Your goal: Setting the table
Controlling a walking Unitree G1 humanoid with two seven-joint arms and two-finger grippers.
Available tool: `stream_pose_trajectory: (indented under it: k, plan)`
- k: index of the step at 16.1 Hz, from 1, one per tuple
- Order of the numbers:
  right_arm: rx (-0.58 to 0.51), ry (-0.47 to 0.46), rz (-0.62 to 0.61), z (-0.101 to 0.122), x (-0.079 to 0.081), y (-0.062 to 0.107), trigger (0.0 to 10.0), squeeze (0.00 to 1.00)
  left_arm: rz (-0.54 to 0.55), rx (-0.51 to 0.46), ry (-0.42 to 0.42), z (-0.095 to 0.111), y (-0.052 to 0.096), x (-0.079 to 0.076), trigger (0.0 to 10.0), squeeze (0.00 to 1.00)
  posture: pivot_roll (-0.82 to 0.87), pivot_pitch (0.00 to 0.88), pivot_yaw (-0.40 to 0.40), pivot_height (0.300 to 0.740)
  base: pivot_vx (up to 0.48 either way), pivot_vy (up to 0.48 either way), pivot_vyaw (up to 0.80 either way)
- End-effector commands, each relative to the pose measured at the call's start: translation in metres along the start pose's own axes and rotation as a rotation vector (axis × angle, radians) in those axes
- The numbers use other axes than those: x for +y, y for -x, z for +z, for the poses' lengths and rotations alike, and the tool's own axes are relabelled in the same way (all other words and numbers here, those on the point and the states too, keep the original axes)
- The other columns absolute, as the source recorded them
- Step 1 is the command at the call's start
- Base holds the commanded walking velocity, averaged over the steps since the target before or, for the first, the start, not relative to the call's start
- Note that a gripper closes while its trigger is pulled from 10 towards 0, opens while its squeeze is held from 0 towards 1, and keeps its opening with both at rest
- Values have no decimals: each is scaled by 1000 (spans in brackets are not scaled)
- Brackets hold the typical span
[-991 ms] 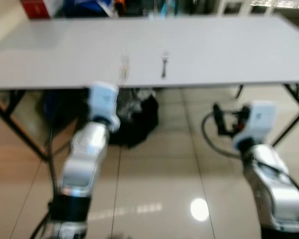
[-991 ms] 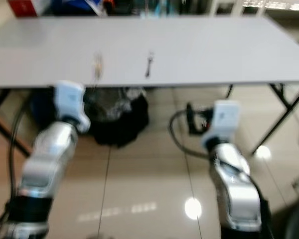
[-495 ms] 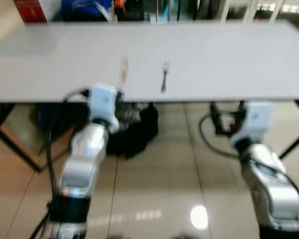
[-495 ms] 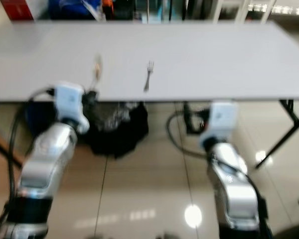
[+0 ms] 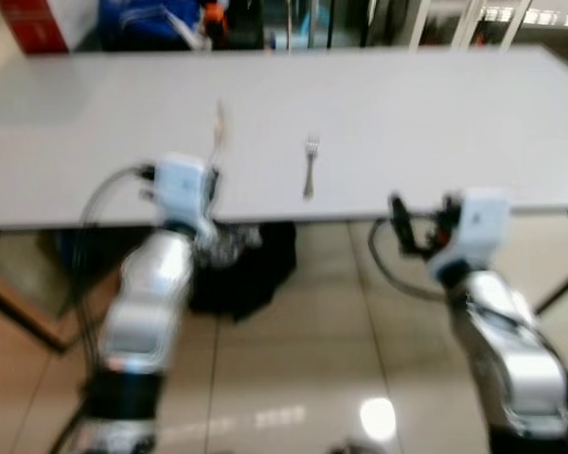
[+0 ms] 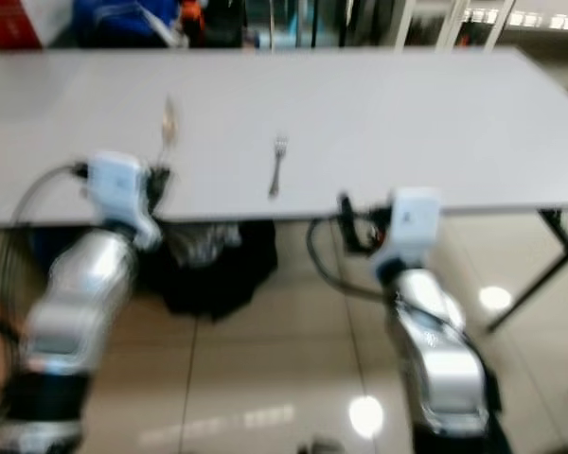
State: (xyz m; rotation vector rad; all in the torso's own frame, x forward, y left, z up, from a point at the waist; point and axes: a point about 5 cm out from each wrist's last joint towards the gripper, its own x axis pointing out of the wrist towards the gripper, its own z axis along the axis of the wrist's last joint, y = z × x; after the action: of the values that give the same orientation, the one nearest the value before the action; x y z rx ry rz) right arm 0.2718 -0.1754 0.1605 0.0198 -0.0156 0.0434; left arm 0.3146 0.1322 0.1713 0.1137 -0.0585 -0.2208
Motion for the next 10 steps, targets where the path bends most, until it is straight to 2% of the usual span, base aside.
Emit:
stream_pose_trajectory:
  k: [1,10]
  plan:
    - [-24,-1,11,6,5,-2,10000,0,34,-5,-23,4,0,12,10000,0,20,56,18,740,416,0,0]
    - [-20,-44,12,6,5,-1,10000,0,27,-6,-14,4,-1,10,10000,0,15,64,20,740,413,0,0]
